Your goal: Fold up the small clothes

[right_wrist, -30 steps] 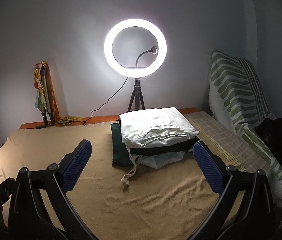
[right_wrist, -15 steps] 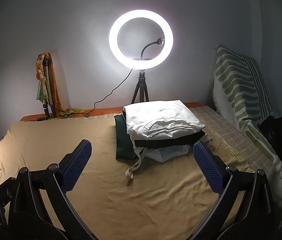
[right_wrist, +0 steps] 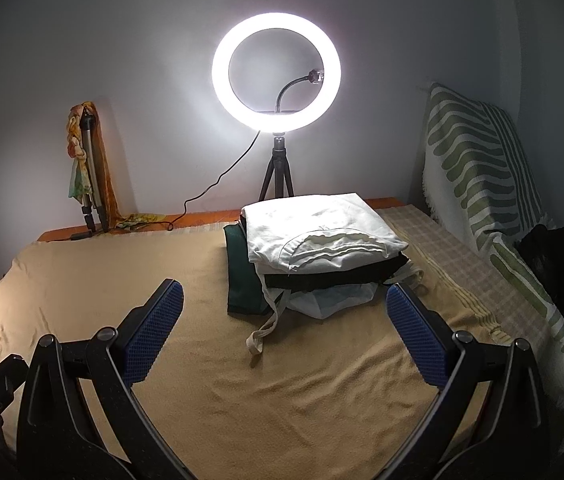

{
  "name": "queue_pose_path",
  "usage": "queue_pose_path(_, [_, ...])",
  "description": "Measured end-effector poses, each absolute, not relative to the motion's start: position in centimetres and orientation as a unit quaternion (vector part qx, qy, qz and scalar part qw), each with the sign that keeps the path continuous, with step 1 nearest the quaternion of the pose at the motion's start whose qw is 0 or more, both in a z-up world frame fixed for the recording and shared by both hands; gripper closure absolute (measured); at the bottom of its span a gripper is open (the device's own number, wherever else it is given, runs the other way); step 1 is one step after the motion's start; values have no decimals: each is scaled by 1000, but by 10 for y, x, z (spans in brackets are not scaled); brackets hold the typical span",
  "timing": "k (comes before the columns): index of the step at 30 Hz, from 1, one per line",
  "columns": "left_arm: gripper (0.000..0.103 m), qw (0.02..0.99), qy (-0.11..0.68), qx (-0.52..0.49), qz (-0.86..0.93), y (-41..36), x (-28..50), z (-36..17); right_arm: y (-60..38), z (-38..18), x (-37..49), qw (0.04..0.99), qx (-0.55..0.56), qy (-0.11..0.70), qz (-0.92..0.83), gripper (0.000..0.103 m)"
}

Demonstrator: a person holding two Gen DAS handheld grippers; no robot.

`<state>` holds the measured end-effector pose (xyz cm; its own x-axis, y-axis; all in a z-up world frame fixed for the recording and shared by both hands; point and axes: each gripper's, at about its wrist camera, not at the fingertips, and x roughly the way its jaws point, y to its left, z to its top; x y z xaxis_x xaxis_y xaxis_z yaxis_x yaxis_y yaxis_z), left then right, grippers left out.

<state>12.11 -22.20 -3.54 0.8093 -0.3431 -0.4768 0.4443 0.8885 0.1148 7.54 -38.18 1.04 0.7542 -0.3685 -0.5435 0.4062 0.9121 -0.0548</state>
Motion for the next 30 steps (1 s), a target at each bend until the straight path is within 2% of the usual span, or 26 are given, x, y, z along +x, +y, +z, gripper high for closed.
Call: queue_pose_path(30, [0, 946, 225, 108, -204, -217, 122, -32, -382, 8, 81, 937, 30, 287, -195, 0])
